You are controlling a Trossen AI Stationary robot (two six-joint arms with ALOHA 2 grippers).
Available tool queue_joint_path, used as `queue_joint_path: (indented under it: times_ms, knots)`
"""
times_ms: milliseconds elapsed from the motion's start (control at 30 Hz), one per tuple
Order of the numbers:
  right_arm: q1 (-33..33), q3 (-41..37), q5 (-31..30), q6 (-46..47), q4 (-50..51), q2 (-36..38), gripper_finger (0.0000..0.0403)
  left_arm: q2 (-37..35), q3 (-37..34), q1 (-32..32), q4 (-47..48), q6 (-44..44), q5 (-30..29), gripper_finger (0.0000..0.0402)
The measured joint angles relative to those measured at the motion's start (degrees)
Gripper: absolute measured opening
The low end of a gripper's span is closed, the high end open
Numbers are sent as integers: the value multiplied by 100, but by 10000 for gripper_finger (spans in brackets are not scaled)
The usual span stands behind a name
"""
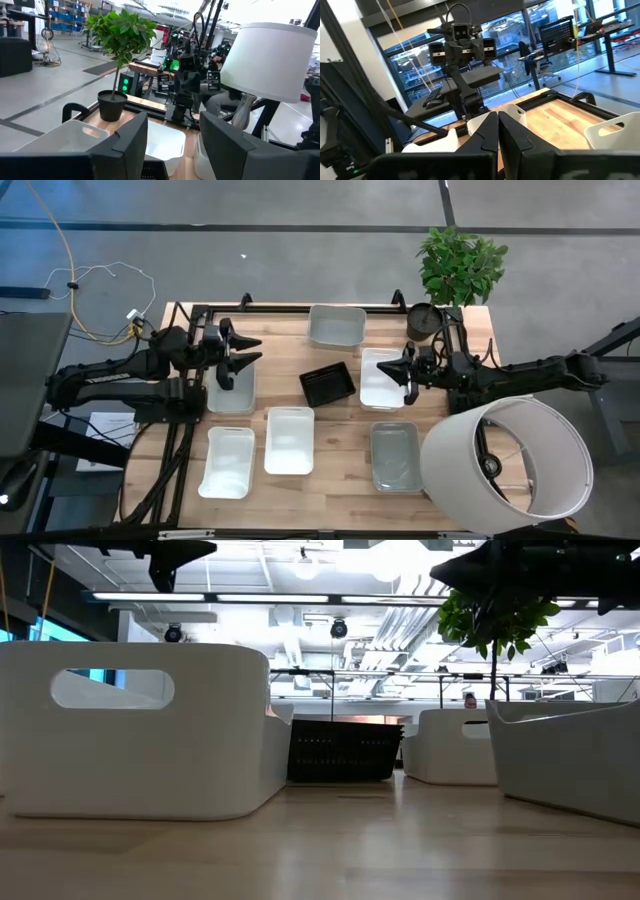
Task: Stack baskets by color
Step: Stack the top white bin on top of the right white bin
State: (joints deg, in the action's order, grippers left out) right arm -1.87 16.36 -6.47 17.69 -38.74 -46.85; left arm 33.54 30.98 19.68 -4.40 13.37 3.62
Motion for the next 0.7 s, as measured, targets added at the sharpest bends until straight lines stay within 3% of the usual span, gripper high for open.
queue_joint_path:
  times_ms: [700]
  knots:
    - [0,0,-441,40,-2,0,0,2,-2,-2,4,-11,-179,167]
